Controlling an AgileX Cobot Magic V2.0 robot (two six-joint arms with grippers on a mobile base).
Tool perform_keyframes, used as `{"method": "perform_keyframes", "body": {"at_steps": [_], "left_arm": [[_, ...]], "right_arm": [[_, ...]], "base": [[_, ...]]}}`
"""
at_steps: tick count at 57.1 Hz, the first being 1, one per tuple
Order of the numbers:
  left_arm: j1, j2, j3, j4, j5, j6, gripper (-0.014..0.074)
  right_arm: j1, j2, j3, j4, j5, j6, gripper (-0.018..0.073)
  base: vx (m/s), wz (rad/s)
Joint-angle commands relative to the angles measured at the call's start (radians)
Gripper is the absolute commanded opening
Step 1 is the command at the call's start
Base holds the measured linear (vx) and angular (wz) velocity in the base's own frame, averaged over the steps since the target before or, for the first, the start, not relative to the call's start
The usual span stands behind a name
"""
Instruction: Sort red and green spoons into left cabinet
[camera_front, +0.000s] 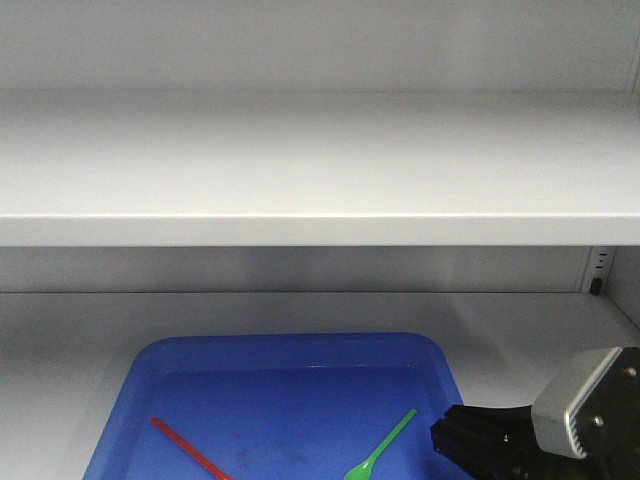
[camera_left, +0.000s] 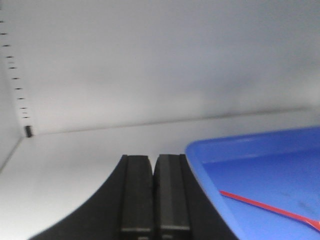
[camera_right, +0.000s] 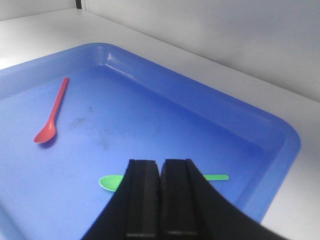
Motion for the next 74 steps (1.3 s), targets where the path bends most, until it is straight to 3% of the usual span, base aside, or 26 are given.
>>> {"method": "perform_keyframes", "body": {"at_steps": [1,21,30,35,74], "left_arm": [[-0.002,-0.068,0.037,0.084,-0.167,-0.093,-0.0001],[-0.001,-0.363,0.342,0.095,-0.228,-0.064,-0.0001],[-0.001,-0.413,0.453,0.125,-0.338,-0.077,-0.0001],[-0.001,-0.410,0.501,0.125,-0.402,-0.123,-0.0001],[-0.001,-0.410,0.504,0.126,-0.363,-0.124,-0.0001]], "right_arm": [[-0.002,-0.020,-0.027,0.064,0.033,0.002,-0.0003],[-0.002,-0.020,-0.027,0.064,0.033,0.002,-0.0003],[-0.002,-0.020,-0.027,0.064,0.033,0.002,-0.0003],[-0.002,-0.020,-0.027,0.064,0.033,0.002,-0.0003],[-0.002,-0.020,-0.027,0.064,0.034,0.002,-0.0003]], "base": [[0.00,0.00],[0.00,0.00],[0.00,0.00],[0.00,0.00],[0.00,0.00]]}}
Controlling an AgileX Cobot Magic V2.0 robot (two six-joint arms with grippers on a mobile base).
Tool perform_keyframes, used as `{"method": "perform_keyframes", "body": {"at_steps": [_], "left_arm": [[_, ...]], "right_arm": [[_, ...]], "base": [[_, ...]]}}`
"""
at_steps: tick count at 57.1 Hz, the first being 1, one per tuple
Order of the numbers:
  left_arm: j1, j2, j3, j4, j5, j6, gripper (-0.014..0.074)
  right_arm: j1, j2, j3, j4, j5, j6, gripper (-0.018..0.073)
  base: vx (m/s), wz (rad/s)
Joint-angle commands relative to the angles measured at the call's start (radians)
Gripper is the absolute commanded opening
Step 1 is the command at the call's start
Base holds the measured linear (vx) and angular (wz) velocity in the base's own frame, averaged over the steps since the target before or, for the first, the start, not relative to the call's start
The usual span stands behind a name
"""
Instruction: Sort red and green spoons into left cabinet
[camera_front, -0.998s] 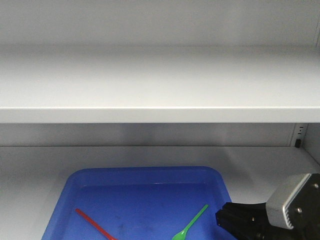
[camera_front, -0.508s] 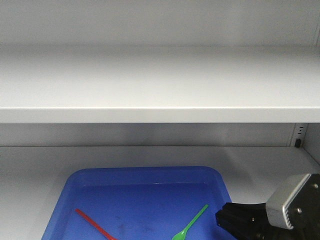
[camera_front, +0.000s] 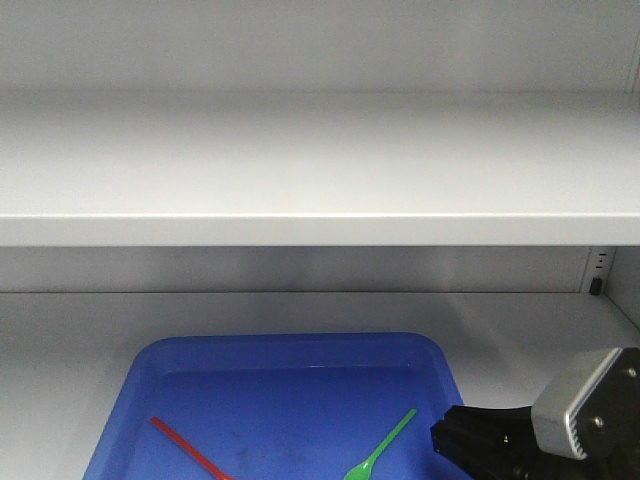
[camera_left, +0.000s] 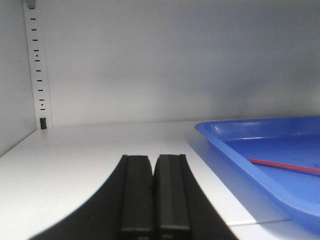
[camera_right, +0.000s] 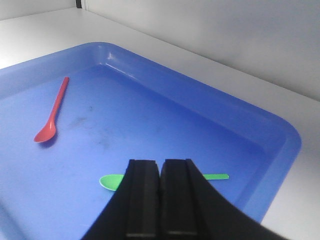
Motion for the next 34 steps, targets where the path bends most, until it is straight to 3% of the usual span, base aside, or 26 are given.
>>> {"method": "perform_keyframes", "body": {"at_steps": [1,34], "left_arm": [[-0.001,-0.020,0.017,-0.001,-0.071,-0.006,-0.0001],[-0.001,-0.020,0.017,-0.001,-0.071,-0.006,-0.0001]], "right_arm": [[-0.002,-0.020,-0.028,0.064,0.033,0.002,-0.0003],[-0.002,-0.020,-0.028,0.064,0.048,0.022,-0.0003]], "base": [[0.00,0.00],[0.00,0.00]]}}
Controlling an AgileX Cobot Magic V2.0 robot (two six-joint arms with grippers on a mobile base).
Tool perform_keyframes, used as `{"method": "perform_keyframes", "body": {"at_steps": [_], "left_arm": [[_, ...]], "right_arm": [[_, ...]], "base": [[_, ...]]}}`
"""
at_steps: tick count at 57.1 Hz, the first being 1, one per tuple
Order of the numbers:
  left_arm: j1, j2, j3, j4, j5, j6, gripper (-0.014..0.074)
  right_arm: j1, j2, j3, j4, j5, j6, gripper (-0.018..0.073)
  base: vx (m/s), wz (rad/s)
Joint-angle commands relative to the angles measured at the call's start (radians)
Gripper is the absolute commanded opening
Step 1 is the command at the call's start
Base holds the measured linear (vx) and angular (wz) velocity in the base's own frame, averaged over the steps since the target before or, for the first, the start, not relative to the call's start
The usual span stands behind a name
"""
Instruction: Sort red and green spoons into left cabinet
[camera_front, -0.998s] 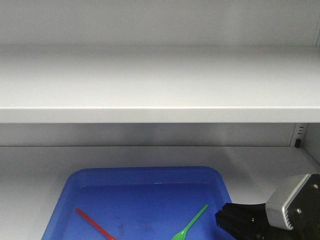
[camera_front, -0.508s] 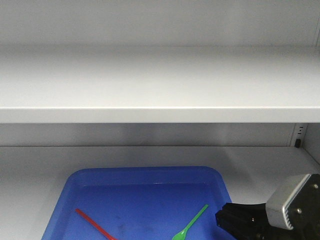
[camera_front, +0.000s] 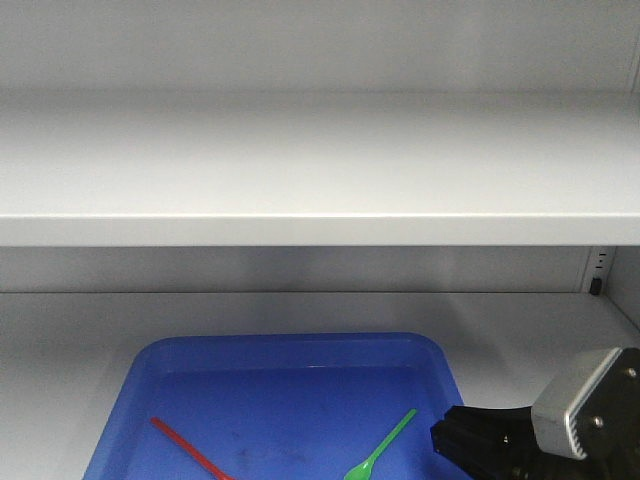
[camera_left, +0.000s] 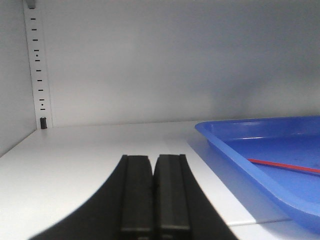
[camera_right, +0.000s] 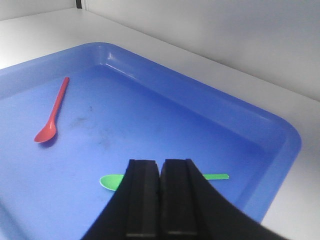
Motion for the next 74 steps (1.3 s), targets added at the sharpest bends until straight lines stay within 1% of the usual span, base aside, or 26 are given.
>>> {"method": "perform_keyframes", "body": {"at_steps": [1,8,12,14,17,18,19,23,25,27,28,29,30,31,32,33,34,37,40,42,45,51,56,62,68,74], "left_arm": [[-0.001,-0.020,0.017,-0.001,-0.071,-0.006,-0.0001],[-0.001,-0.020,0.017,-0.001,-0.071,-0.006,-0.0001],[-0.001,-0.020,0.017,-0.001,-0.071,-0.006,-0.0001],[-0.001,-0.020,0.017,-0.001,-0.071,-0.006,-0.0001],[-0.001,-0.020,0.017,-0.001,-0.071,-0.006,-0.0001],[-0.001,-0.020,0.017,-0.001,-0.071,-0.006,-0.0001],[-0.001,-0.020,0.017,-0.001,-0.071,-0.006,-0.0001],[-0.001,-0.020,0.017,-0.001,-0.071,-0.006,-0.0001],[-0.001,-0.020,0.017,-0.001,-0.071,-0.006,-0.0001],[-0.001,-0.020,0.017,-0.001,-0.071,-0.004,-0.0001],[-0.001,-0.020,0.017,-0.001,-0.071,-0.004,-0.0001],[-0.001,-0.020,0.017,-0.001,-0.071,-0.004,-0.0001],[-0.001,-0.020,0.017,-0.001,-0.071,-0.004,-0.0001],[-0.001,-0.020,0.017,-0.001,-0.071,-0.004,-0.0001],[-0.001,-0.020,0.017,-0.001,-0.071,-0.004,-0.0001],[-0.001,-0.020,0.017,-0.001,-0.071,-0.004,-0.0001],[-0.001,-0.020,0.017,-0.001,-0.071,-0.004,-0.0001],[-0.001,-0.020,0.017,-0.001,-0.071,-0.004,-0.0001],[-0.001,-0.020,0.017,-0.001,-0.071,-0.004,-0.0001],[-0.001,-0.020,0.017,-0.001,-0.071,-0.004,-0.0001],[-0.001,-0.020,0.017,-0.001,-0.071,-0.004,-0.0001],[-0.001,-0.020,0.017,-0.001,-0.071,-0.004,-0.0001],[-0.001,-0.020,0.017,-0.001,-0.071,-0.004,-0.0001],[-0.001,-0.020,0.017,-0.001,-0.071,-0.004,-0.0001],[-0.001,-0.020,0.017,-0.001,-0.071,-0.004,-0.0001],[-0.001,-0.020,0.017,-0.001,-0.071,-0.004,-0.0001]], "right_arm": [[-0.002,-0.020,-0.028,0.064,0.048,0.023,-0.0003],[-0.002,-0.023,-0.027,0.065,0.025,0.077,-0.0003],[-0.002,-0.029,-0.027,0.062,-0.031,0.125,-0.0003],[-0.002,-0.029,-0.027,0.045,-0.067,0.157,-0.0003],[-0.002,-0.030,-0.029,-0.034,-0.101,0.232,-0.0003],[-0.002,-0.032,-0.029,-0.080,-0.109,0.262,-0.0003],[-0.002,-0.034,-0.029,-0.116,-0.121,0.311,-0.0003],[-0.002,-0.047,-0.029,-0.314,-0.156,0.505,-0.0003],[-0.002,-0.055,-0.029,-0.460,-0.185,0.665,-0.0003],[-0.002,-0.064,-0.029,-0.562,-0.214,0.783,-0.0003],[-0.002,-0.072,-0.029,-0.664,-0.237,0.874,-0.0003],[-0.002,-0.081,-0.029,-0.714,-0.260,0.965,-0.0003],[-0.002,-0.087,-0.029,-0.789,-0.276,1.023,-0.0003],[-0.002,-0.097,-0.029,-0.837,-0.291,1.080,-0.0003],[-0.002,-0.104,-0.029,-0.885,-0.313,1.162,-0.0003],[-0.002,-0.111,-0.029,-0.930,-0.327,1.212,-0.0003],[-0.005,-0.121,-0.029,-0.995,-0.346,1.281,-0.0003],[-0.021,-0.143,-0.029,-1.120,-0.374,1.407,-0.0003],[-0.051,-0.163,-0.029,-1.201,-0.362,1.493,-0.0003],[-0.076,-0.173,-0.029,-1.240,-0.346,1.533,-0.0003],[-0.114,-0.192,-0.029,-1.277,-0.310,1.560,-0.0003],[-0.182,-0.246,-0.029,-1.343,-0.253,1.575,-0.0003],[-0.205,-0.283,-0.028,-1.385,-0.259,1.591,-0.0003],[-0.218,-0.336,-0.007,-1.451,-0.339,1.637,-0.0003],[-0.232,-0.401,0.071,-1.524,-0.461,1.763,-0.0003],[-0.240,-0.483,0.165,-1.597,-0.528,1.879,-0.0003]], "base": [[0.00,0.00],[0.00,0.00],[0.00,0.00],[0.00,0.00],[0.00,0.00],[0.00,0.00],[0.00,0.00],[0.00,0.00],[0.00,0.00],[0.00,0.00],[0.00,0.00],[0.00,0.00],[0.00,0.00],[0.00,0.00],[0.00,0.00],[0.00,0.00],[0.00,0.00],[0.00,0.00],[0.00,0.00],[0.00,0.00],[0.00,0.00],[0.00,0.00],[0.00,0.00],[0.00,0.00],[0.00,0.00],[0.00,0.00]]}}
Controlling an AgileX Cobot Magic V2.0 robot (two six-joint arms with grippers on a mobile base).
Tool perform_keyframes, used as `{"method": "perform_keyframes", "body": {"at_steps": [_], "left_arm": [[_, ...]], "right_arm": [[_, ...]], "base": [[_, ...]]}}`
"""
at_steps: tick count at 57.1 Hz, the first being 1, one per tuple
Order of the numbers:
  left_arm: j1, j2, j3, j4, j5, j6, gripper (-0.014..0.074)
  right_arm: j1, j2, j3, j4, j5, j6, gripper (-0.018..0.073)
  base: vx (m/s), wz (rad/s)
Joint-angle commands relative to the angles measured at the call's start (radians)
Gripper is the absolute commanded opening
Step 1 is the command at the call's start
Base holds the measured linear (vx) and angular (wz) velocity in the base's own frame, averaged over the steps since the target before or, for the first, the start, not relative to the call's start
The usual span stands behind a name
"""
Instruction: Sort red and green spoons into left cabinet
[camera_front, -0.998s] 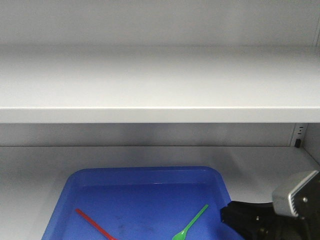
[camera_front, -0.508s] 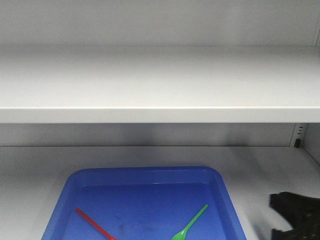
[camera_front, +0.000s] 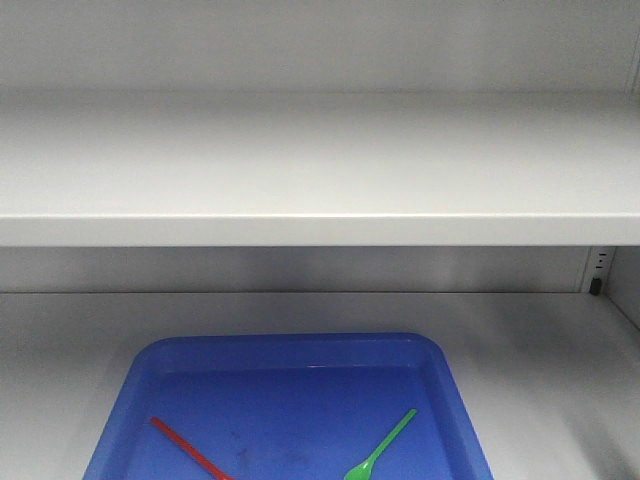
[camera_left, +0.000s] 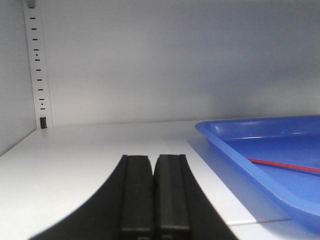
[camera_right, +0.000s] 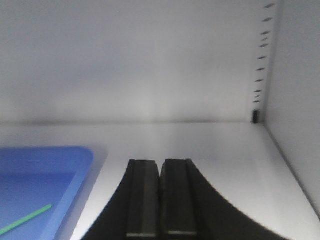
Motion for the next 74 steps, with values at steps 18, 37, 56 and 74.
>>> {"method": "perform_keyframes", "body": {"at_steps": [18,37,56,74], "left_arm": [[-0.001,-0.020,0.017,-0.001,-0.073,-0.005,-0.0001],[-0.001,-0.020,0.017,-0.001,-0.073,-0.005,-0.0001],[-0.001,-0.020,0.017,-0.001,-0.073,-0.005,-0.0001],[-0.001,-0.020,0.017,-0.001,-0.073,-0.005,-0.0001]], "right_arm": [[-0.009,-0.238,0.207,-0.219,-0.212,0.235,-0.0003],[-0.009,-0.367,0.319,-0.225,-0.203,0.264,-0.0003],[-0.009,-0.592,0.481,-0.225,-0.204,0.278,-0.0003],[-0.009,-0.635,0.483,-0.225,-0.158,0.279,-0.0003]], "base": [[0.00,0.00],[0.00,0.00],[0.00,0.00],[0.00,0.00]]}}
